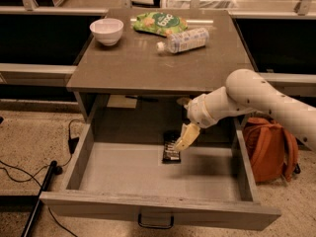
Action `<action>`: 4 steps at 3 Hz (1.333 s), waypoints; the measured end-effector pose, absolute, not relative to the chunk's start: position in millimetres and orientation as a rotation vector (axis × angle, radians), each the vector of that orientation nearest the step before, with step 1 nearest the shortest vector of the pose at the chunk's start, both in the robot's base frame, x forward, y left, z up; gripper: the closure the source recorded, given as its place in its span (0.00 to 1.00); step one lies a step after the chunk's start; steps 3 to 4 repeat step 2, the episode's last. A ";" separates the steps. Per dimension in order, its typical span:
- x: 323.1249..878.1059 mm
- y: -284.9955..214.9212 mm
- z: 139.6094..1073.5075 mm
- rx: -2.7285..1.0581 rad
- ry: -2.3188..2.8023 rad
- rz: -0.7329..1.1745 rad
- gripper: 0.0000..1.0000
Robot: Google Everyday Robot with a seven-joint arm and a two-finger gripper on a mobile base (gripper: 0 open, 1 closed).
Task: Place rxbar chocolate into top drawer
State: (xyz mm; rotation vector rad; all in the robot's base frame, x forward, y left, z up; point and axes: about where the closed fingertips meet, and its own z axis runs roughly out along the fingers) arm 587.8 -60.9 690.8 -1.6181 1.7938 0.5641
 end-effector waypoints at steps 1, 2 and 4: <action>589.2 -58.8 692.0 -1.660 1.756 0.532 0.00; 588.7 -58.0 691.2 -1.656 1.763 0.537 0.00; 588.7 -58.0 691.2 -1.656 1.763 0.537 0.00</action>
Offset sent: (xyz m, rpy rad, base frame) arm 0.0017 0.0017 0.0018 -0.0169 -0.0373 0.0331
